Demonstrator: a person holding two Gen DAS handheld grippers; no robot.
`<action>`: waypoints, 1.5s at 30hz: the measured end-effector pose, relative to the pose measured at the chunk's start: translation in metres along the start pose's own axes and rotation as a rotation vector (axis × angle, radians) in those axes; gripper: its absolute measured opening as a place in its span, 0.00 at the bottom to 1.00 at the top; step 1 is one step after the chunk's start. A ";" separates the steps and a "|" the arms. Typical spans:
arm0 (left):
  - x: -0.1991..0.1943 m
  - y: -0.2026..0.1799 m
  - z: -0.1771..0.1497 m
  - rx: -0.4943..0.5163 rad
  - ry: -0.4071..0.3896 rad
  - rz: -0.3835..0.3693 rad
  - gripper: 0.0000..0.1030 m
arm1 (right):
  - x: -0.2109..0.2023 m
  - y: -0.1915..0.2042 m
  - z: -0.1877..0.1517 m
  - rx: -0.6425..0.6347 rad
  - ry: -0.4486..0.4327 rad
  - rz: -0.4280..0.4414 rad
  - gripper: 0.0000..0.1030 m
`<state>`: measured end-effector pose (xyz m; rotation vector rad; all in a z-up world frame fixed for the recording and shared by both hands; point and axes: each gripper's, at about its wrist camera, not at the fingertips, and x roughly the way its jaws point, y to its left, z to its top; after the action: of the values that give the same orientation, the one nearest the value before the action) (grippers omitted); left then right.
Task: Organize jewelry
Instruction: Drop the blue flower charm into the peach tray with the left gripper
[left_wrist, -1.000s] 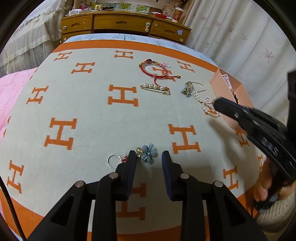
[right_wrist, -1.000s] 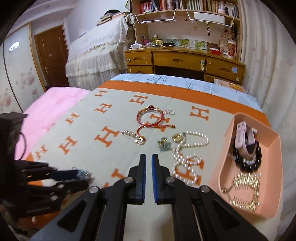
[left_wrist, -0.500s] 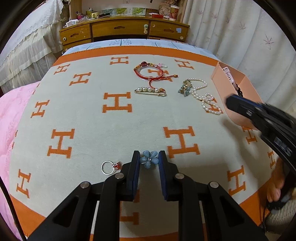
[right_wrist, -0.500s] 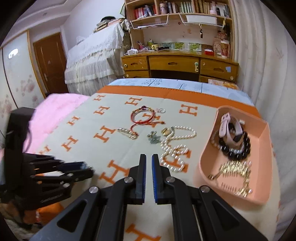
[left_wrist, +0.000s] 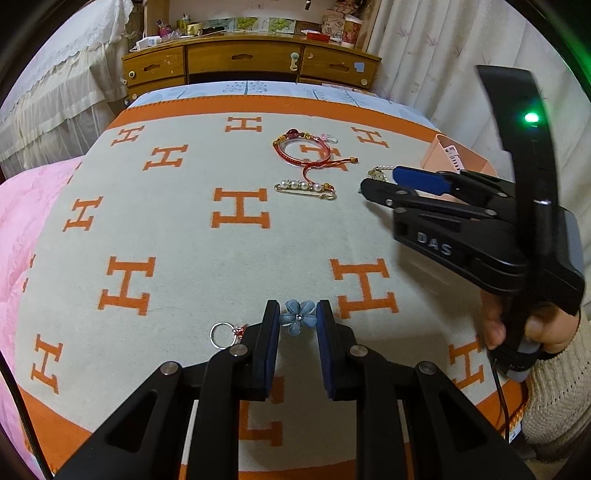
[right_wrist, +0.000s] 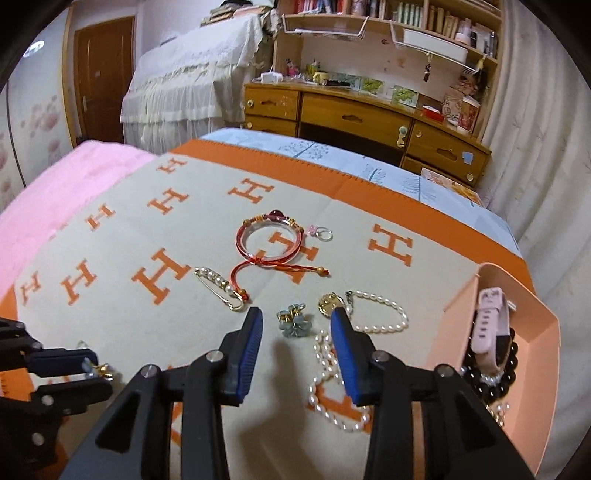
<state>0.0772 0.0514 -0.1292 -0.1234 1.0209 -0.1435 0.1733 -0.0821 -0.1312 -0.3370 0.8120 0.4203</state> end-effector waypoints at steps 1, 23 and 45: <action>0.000 0.001 0.000 -0.003 0.001 -0.003 0.17 | 0.003 0.001 0.000 -0.005 0.008 -0.002 0.38; -0.028 -0.064 0.053 0.127 -0.093 -0.127 0.17 | -0.125 -0.073 -0.038 0.280 -0.226 0.057 0.21; 0.005 -0.153 0.115 0.195 -0.092 -0.243 0.68 | -0.142 -0.144 -0.076 0.567 -0.184 0.030 0.25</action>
<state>0.1681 -0.0961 -0.0478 -0.0753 0.8929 -0.4535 0.1086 -0.2732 -0.0543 0.2382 0.7216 0.2301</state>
